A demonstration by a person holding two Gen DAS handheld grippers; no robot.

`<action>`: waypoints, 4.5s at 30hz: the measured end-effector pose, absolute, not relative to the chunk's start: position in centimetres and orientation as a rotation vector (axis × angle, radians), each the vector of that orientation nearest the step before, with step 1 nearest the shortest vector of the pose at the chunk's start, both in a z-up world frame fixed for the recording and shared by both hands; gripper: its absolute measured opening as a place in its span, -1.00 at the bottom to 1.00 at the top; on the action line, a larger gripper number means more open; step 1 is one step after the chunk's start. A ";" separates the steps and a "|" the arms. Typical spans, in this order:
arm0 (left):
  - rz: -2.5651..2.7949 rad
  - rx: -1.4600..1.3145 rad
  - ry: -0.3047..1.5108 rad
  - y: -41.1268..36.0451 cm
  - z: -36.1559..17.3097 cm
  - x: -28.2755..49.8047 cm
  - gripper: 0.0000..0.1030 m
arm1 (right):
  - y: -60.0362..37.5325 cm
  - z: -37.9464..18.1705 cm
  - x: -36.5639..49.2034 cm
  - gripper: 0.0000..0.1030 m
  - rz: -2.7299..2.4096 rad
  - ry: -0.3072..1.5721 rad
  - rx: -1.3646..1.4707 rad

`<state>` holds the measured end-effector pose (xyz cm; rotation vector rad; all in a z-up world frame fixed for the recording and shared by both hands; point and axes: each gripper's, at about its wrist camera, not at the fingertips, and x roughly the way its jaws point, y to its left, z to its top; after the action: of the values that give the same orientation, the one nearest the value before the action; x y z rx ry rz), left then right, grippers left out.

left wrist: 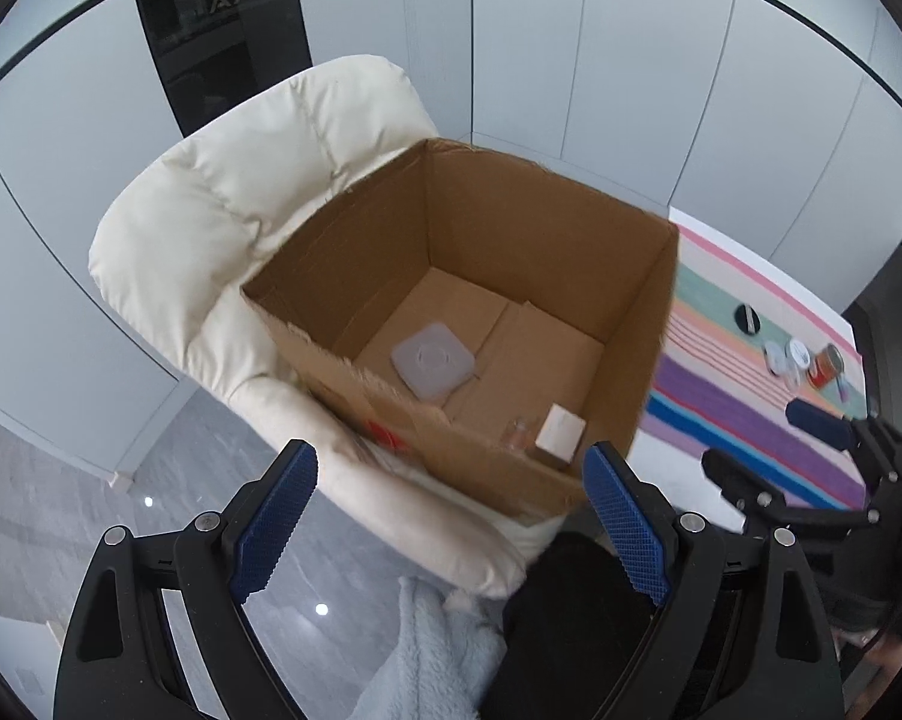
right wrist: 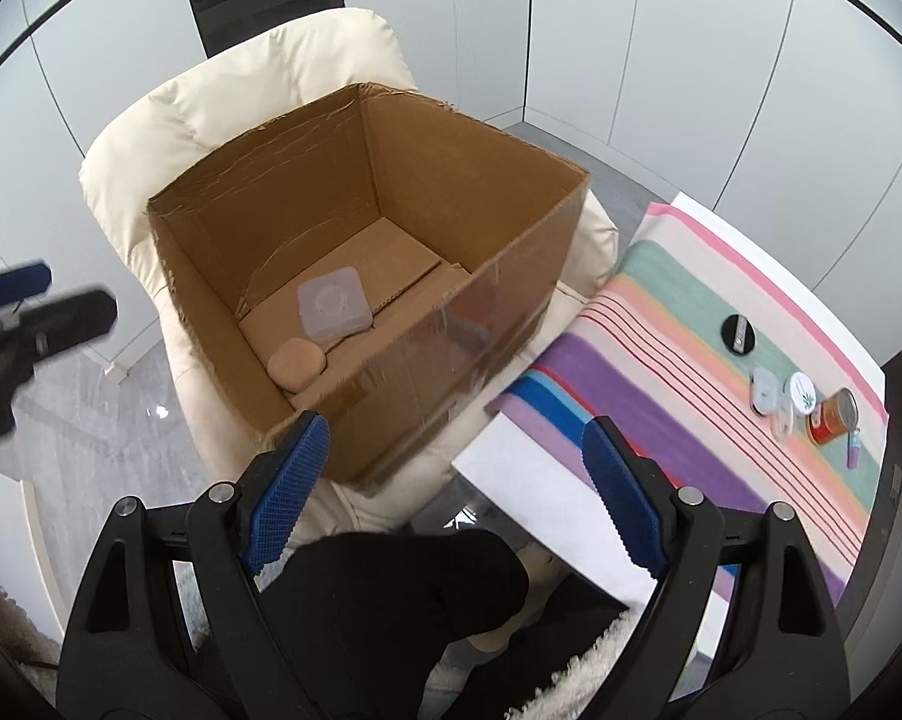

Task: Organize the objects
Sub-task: 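Open the left tool over the box while the right tool releases the glass bottle, then withdraw both tools from the box back toward the towel, then grasp the orange tin can with the right tool while the left tool grasps the pale blue case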

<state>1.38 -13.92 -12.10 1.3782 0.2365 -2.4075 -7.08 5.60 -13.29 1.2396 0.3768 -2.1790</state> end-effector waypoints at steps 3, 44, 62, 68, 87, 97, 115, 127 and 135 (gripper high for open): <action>-2.408 1.364 0.204 -13.0 -12.0 2.5 0.78 | 6.3 -13.1 -6.3 0.72 -2.183 0.368 1.239; -2.658 1.564 0.020 1.1 -13.4 -4.5 0.78 | 22.0 -13.7 -6.4 0.72 -2.428 0.147 1.379; -2.736 1.766 -0.090 10.7 -14.9 -8.4 0.77 | 34.4 -15.8 -6.9 0.72 -2.673 0.027 1.512; -2.795 1.653 -0.325 13.1 -14.0 -9.7 0.78 | 37.6 -17.1 -7.7 0.72 -2.701 -0.003 1.564; -2.678 1.861 -0.358 16.4 -21.8 -23.9 0.78 | 42.1 -22.7 -17.1 0.72 -2.672 0.024 1.667; -2.753 1.808 -0.446 19.7 -29.0 -29.1 0.78 | 44.0 -28.4 -24.3 0.72 -2.661 -0.098 1.647; -2.808 1.726 -0.542 24.9 -37.7 -34.0 0.75 | 39.4 -35.2 -35.5 0.10 -2.655 0.075 1.500; -2.858 1.686 -0.436 25.1 -37.1 -34.2 0.15 | 39.9 -34.6 -33.5 0.09 -2.630 0.127 1.495; -2.862 1.643 -0.447 24.6 -33.6 -34.1 0.15 | 40.3 -32.5 -32.7 0.09 -2.643 0.114 1.502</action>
<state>-34.07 24.56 -33.56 1.6434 -0.4474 -2.8619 -32.69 40.30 -32.50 1.5023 0.1144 -2.6427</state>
